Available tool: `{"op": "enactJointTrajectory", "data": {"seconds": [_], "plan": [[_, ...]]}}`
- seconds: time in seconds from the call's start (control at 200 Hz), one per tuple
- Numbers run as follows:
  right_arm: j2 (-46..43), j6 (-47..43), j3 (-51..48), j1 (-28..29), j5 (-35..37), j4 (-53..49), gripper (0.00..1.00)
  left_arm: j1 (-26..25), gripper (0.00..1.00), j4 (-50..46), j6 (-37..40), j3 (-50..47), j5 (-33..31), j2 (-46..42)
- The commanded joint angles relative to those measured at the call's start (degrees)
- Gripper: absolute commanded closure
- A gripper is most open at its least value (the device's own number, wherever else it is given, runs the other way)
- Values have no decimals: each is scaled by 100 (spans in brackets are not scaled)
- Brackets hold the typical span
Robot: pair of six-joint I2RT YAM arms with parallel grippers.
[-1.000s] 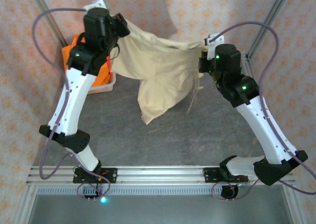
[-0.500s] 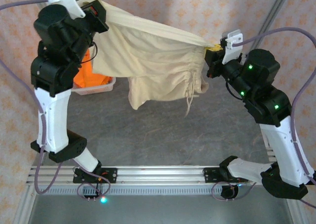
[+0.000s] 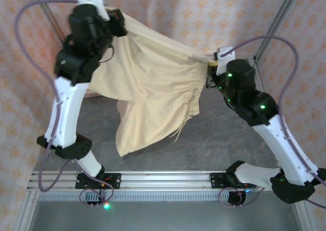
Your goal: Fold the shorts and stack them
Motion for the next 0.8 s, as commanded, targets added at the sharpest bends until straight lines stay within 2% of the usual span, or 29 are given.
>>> {"op": "enactJointTrajectory", "data": {"seconds": [0.0,0.13,0.245,0.315,0.445,0.5,0.58,0.6,0.656,0.676,0.726,0.796], "plan": [[246,461,-727,-365,502,-50,100,124,100,667,-308,-987,-233,371],[913,572,-1234,-1042,-343,507,100,65,100,1393,-468,-1837,-155,920],[1739,580,-1079,-1494,-745,822,100,5,99,1732,-312,-1770,-225,1721],[2247,590,-712,-1696,-917,892,100,-15,98,1668,-215,-1323,-289,2231],[3207,591,190,-1965,-1155,778,100,-16,98,1194,-59,119,-427,3175],[3596,610,515,-2088,-1201,769,98,-17,94,1040,9,804,-436,3566],[4085,671,927,-2265,-1343,699,90,-8,75,937,72,1642,-444,4096],[4216,703,1054,-2311,-1377,640,86,4,67,948,90,1800,-428,4211],[4556,786,1454,-2420,-1569,441,67,18,40,1017,96,2115,-394,4424],[4662,813,1620,-2457,-1677,332,59,18,34,1023,92,2199,-378,4462],[4814,870,1985,-2530,-1895,96,44,18,22,995,45,2298,-334,4433],[4601,871,2009,-2563,-2030,157,26,10,13,856,-3,2258,-246,4168]]}}
